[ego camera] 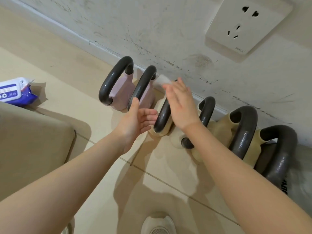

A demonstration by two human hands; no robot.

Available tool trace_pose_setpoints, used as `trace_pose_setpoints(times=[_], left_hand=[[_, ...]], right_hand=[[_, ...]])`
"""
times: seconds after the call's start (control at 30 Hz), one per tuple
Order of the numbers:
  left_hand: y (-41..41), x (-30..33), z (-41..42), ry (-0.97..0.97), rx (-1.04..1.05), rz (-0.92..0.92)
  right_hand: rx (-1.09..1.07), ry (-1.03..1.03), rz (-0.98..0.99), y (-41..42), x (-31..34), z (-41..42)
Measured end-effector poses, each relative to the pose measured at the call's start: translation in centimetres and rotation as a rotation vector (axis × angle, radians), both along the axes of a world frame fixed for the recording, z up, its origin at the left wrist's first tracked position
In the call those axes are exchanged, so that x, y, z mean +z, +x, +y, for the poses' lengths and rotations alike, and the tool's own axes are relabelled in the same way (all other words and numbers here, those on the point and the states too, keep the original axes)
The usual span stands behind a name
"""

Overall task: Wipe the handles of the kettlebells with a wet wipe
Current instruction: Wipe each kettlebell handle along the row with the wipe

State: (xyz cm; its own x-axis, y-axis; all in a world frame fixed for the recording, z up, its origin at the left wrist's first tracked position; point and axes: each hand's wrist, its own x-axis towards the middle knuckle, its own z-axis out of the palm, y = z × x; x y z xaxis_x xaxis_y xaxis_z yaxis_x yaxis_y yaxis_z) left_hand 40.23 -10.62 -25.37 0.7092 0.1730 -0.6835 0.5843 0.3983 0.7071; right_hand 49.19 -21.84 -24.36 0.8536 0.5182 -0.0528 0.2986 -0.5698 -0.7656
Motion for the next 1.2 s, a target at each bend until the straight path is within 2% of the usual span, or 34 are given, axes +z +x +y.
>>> trace_pose_setpoints(times=[0.07,0.23,0.33,0.5,0.77,0.83,0.9,0.97,1.03,1.1,1.2], left_hand=[[0.1,-0.1,0.0,0.015,0.012,-0.005],[0.2,0.0,0.7,-0.018,-0.001,-0.015],[0.1,0.0,0.6,-0.007,-0.007,0.008],[-0.6,0.0,0.4,0.058,-0.047,0.028],[-1.0,0.5,0.5,0.018,-0.052,0.021],[-0.9,0.8,0.5,0.028,-0.052,0.030],[-0.9,1.3,0.2,0.103,0.005,0.007],[-0.9,2.2,-0.5,0.263,0.138,-0.101],[-1.0,3.5,-1.6,0.442,0.214,-0.275],[-0.9,4.6,-3.1,0.535,0.133,-0.411],[-0.3,4.9,-6.0,0.580,-0.137,-0.480]], right_hand=[[0.096,-0.129,-0.126,-1.7,-0.1,-0.9],[0.382,-0.464,-0.631,-6.2,-1.9,-2.7],[0.510,-0.662,-0.791,-8.2,-3.7,-3.7],[0.641,-0.934,-0.792,-10.1,-7.5,-5.1],[0.493,-0.814,-0.885,-9.9,-5.4,-2.6],[0.464,-0.664,-0.764,-10.7,-4.9,-2.3],[0.359,-0.314,-0.507,-11.2,-3.3,-2.6],[0.104,0.000,-0.171,-11.2,-0.5,-3.7],[-0.179,0.160,0.067,-10.8,2.0,-5.4],[-0.456,0.269,0.188,-10.2,3.7,-7.4],[-0.740,0.340,0.281,-9.4,4.2,-9.5]])
